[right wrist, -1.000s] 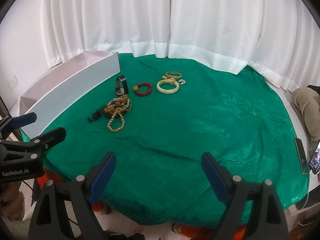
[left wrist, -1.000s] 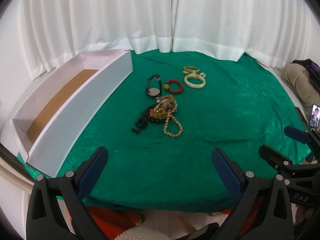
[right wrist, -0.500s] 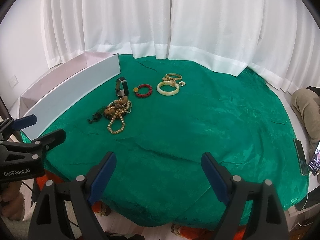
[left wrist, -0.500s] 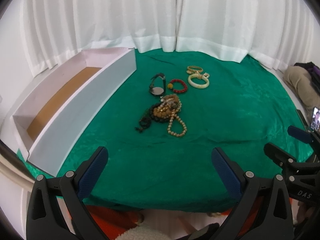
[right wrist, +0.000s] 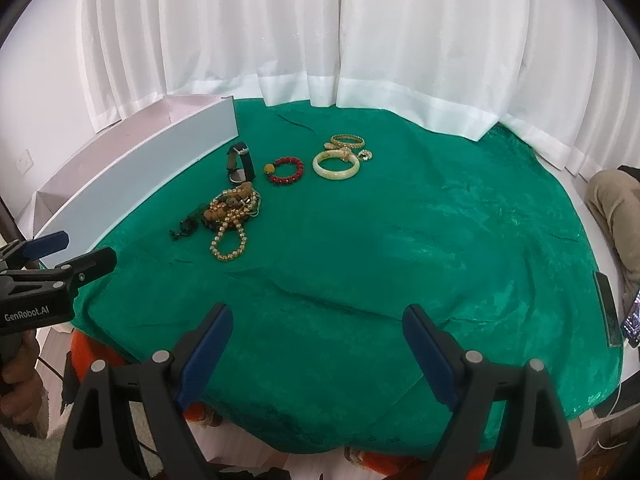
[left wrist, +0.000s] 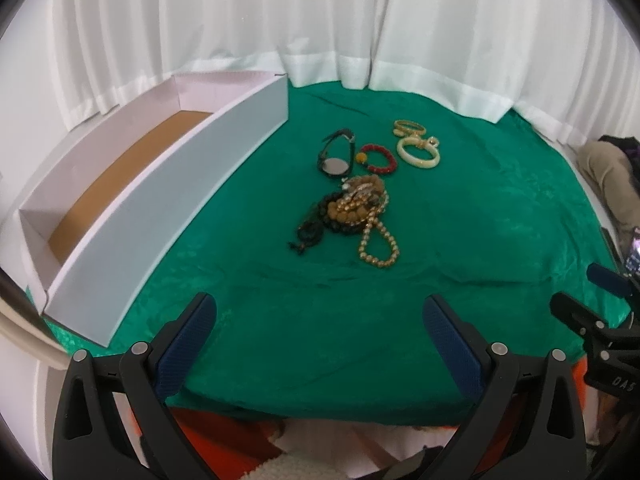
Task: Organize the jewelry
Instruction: 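Reach into the jewelry pile and grasp the dark beaded bracelet with the left tool, then carry the dark bracelet into the white box and release it while the right tool grasps the black watch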
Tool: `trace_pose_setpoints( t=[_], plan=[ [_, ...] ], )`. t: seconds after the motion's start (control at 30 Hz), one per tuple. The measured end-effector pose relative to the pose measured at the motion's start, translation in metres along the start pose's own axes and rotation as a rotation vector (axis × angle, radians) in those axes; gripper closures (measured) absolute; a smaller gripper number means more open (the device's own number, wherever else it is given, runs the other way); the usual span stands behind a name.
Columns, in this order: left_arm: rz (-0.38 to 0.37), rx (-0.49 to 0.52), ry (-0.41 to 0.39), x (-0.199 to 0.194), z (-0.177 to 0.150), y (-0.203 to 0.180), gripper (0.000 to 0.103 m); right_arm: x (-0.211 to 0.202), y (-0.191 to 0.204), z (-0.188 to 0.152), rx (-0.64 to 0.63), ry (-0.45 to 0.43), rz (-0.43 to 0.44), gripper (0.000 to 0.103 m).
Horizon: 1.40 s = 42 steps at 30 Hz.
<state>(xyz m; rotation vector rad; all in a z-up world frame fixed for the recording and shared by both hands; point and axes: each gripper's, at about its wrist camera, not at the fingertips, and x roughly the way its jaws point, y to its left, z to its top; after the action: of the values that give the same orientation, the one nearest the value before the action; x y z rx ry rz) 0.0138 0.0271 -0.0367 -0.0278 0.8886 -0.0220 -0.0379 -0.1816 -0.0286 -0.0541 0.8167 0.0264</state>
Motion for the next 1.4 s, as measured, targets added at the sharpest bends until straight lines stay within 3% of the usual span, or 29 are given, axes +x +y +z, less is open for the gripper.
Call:
trace_pose_setpoints(
  t=[0.3,0.57,0.7,0.8,0.93,1.0,1.03,1.07,1.23,1.4],
  plan=[
    [-0.054,-0.008,0.008,0.016,0.005,0.018,0.001,0.011,-0.001,0.003,-0.001,0.022,0.005,0.014],
    [-0.093,-0.001,0.113,0.084,0.024,0.043,0.001,0.030,0.001,0.003,-0.002,0.069,0.023,0.014],
    [-0.094,0.051,0.113,0.107,0.032,0.035,0.001,0.032,0.001,0.004,-0.002,0.074,0.016,0.014],
    [-0.072,0.144,0.091,0.126,0.039,0.021,0.003,0.039,-0.001,0.005,0.011,0.091,0.013,0.014],
    [-0.058,0.208,0.081,0.147,0.043,0.015,0.024,0.040,0.003,0.006,0.000,0.096,0.016,0.014],
    [-0.070,0.224,0.098,0.159,0.042,0.016,0.043,0.039,0.004,0.007,-0.004,0.095,0.013,0.014],
    [-0.101,0.214,0.097,0.161,0.042,0.020,0.061,0.040,0.004,0.008,-0.004,0.096,0.010,0.014],
    [-0.124,0.194,0.100,0.159,0.042,0.024,0.088,0.040,0.005,0.008,-0.003,0.096,0.009,0.014],
    [-0.163,0.077,0.122,0.141,0.041,0.055,0.092,0.044,0.004,0.022,-0.010,0.078,0.024,0.014],
    [-0.197,-0.007,0.109,0.115,0.042,0.084,0.092,0.074,0.007,0.079,-0.015,0.021,0.169,0.014]
  ],
)
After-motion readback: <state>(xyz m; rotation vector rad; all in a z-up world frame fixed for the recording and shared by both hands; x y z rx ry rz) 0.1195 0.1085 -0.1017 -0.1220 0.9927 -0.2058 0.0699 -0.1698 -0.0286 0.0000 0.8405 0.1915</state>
